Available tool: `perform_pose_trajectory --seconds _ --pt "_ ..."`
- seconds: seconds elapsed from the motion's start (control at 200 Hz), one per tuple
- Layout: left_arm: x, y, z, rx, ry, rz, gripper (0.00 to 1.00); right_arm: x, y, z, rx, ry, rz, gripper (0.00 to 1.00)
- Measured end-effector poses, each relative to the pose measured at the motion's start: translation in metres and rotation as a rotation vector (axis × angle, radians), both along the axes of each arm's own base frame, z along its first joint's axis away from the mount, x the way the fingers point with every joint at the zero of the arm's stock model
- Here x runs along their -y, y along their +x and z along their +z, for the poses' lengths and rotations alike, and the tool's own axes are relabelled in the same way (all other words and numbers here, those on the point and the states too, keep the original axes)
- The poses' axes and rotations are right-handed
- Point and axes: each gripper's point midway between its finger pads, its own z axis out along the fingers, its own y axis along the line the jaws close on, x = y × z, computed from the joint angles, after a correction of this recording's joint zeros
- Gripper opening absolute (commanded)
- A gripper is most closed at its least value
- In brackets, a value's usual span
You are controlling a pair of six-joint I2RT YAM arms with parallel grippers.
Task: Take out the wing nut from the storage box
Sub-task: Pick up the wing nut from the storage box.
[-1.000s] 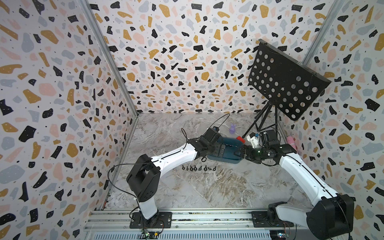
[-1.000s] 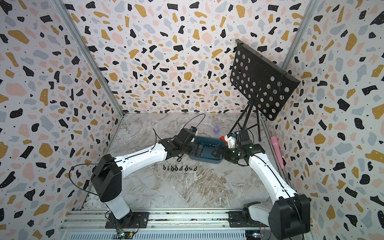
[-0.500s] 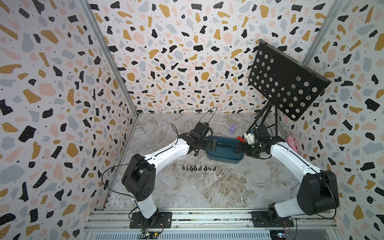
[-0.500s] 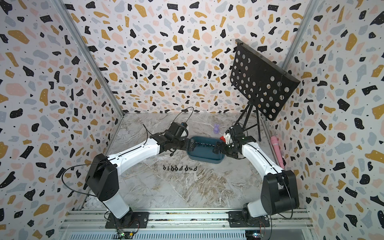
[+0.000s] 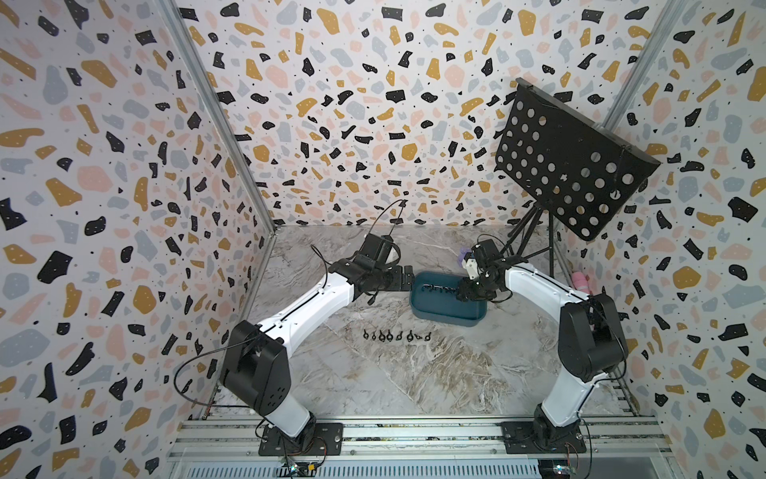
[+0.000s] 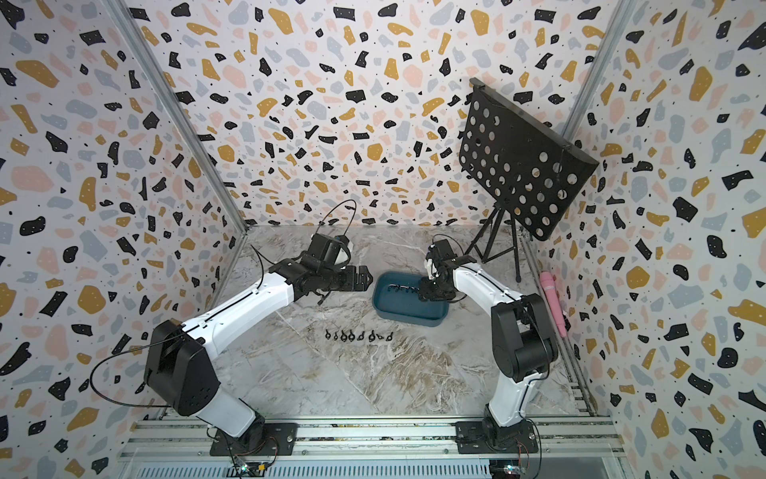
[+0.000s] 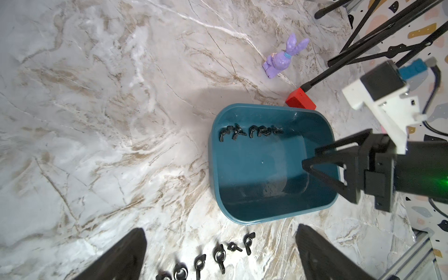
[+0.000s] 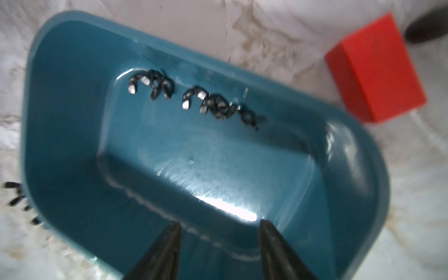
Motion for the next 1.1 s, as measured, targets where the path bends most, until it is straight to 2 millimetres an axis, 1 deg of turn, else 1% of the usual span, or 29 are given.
perform_pose_trajectory --seconds 0.05,0.1,0.12,0.29,0.435,0.576,0.701,0.896,1.101 --pt "0.001 -0.002 -0.001 -0.007 -0.002 -0.005 1.00 0.000 0.007 -0.004 0.004 -0.019 0.004 0.46" --pt "0.001 -0.003 -0.002 -0.012 -0.004 -0.012 1.00 0.000 0.013 -0.009 0.004 -0.033 0.010 0.40" --pt "0.001 -0.003 -0.002 -0.014 -0.005 -0.014 1.00 0.001 0.015 -0.011 0.005 -0.043 0.013 0.39" --pt "0.003 -0.005 -0.002 -0.024 -0.013 -0.027 1.00 0.003 0.025 -0.029 -0.011 -0.091 0.023 0.39" --pt "0.002 -0.006 -0.003 -0.034 -0.016 -0.030 1.00 0.004 0.029 -0.040 -0.023 -0.113 0.032 0.38" --pt "0.002 -0.006 -0.006 -0.048 -0.021 -0.033 1.00 0.003 0.034 -0.044 -0.022 -0.122 0.037 0.35" --pt "0.002 -0.007 -0.009 -0.057 -0.021 -0.036 1.00 0.002 0.038 -0.048 -0.025 -0.123 0.039 0.35" --pt "0.002 -0.006 -0.009 -0.061 -0.027 -0.037 1.00 0.002 0.038 -0.053 -0.033 -0.126 0.041 0.32" --pt "0.002 -0.006 -0.009 -0.064 -0.033 -0.042 1.00 0.000 0.041 -0.054 -0.030 -0.122 0.041 0.17"
